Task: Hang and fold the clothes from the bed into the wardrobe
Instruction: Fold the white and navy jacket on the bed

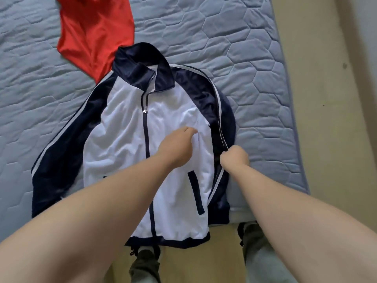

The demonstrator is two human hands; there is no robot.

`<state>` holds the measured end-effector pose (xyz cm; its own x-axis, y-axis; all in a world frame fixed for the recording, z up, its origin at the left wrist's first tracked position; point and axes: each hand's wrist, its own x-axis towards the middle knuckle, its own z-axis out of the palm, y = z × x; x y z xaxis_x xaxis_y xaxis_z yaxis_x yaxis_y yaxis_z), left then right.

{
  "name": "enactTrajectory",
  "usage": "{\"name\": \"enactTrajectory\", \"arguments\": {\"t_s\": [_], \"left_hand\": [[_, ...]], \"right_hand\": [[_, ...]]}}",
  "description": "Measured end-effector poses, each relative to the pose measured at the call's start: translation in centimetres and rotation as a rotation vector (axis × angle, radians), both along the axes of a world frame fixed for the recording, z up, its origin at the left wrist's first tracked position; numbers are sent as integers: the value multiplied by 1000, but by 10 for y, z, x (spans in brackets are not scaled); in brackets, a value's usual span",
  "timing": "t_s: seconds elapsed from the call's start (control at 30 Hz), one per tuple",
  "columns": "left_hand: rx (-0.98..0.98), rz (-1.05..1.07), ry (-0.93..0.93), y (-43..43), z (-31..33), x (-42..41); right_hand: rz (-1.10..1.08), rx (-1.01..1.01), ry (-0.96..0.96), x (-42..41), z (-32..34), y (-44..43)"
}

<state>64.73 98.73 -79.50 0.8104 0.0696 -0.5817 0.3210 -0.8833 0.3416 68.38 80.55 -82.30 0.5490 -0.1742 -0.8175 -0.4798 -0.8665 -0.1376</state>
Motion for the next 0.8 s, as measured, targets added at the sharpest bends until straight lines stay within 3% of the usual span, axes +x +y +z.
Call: {"name": "enactTrajectory", "arguments": {"t_s": [0.13,0.27,0.43,0.6,0.8], "left_hand": [[-48,24,-62,-21,-4,10],[-17,-19,-176,-43,-2,16],[-45,-66,-141,-68,-9,42],[-203,265,-13,-83,-15,96],[-863,1093,302,-83,19,160]], "right_hand": [[-215,11,-64,28,14,-33],[-517,-5,-380,81,38,-71],[-339,123,-563,141,71,-81],[44,204,-581,139,95,-71],[439,280,-318,109,124,-71]]}}
